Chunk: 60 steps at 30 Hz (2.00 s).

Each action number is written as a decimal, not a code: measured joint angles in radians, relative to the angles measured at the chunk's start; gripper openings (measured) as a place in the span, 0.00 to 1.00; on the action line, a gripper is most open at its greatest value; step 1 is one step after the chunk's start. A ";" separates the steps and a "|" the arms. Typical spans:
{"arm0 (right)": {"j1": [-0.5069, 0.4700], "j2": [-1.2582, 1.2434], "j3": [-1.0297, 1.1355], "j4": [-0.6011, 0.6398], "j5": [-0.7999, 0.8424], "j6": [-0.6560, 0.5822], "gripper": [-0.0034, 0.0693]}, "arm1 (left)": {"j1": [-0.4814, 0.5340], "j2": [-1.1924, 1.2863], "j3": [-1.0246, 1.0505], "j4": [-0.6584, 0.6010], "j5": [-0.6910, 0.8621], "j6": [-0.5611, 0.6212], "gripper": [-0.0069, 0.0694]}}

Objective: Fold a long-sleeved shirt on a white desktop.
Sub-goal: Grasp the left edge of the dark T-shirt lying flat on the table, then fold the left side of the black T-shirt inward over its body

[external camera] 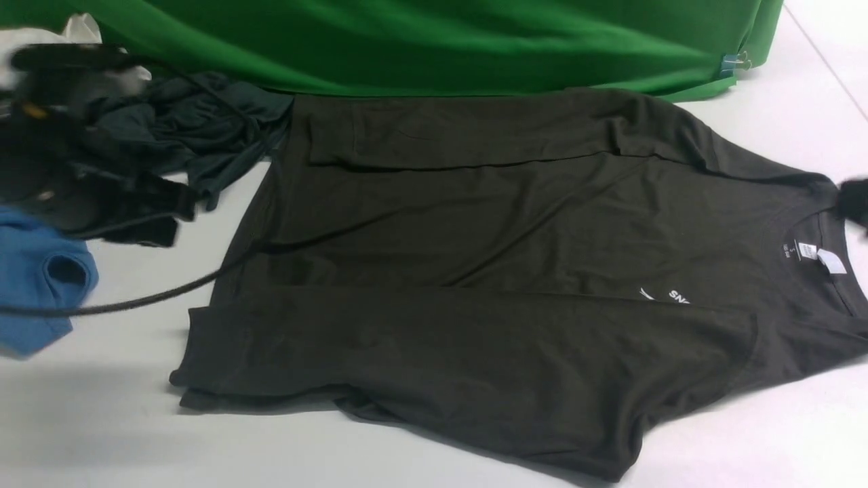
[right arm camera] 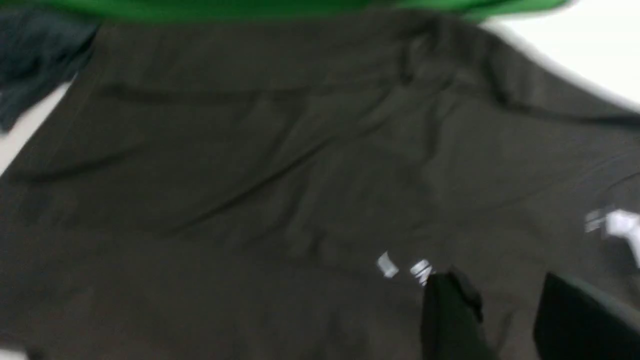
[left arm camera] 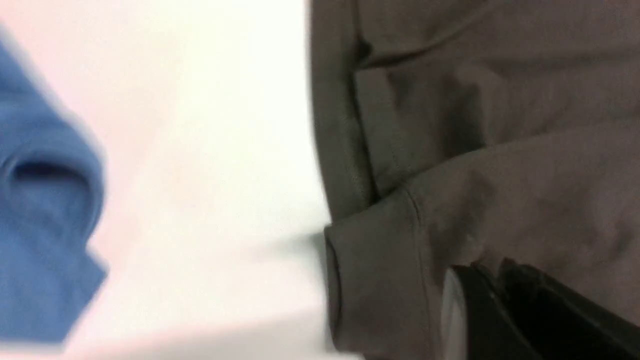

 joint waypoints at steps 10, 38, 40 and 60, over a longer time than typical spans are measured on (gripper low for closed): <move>0.097 0.032 0.000 0.006 0.014 -0.035 0.38 | -0.110 0.300 -0.046 0.061 -0.036 0.240 0.84; 0.097 0.032 0.000 0.006 0.006 -0.041 0.38 | -0.109 0.403 -0.240 0.000 0.090 0.367 0.14; 0.097 0.032 0.000 0.006 0.006 -0.041 0.38 | -0.109 0.403 -0.299 -0.007 0.095 0.367 0.14; 0.097 0.032 0.000 0.006 -0.006 -0.041 0.38 | -0.109 0.525 -0.395 0.002 -0.190 0.196 0.24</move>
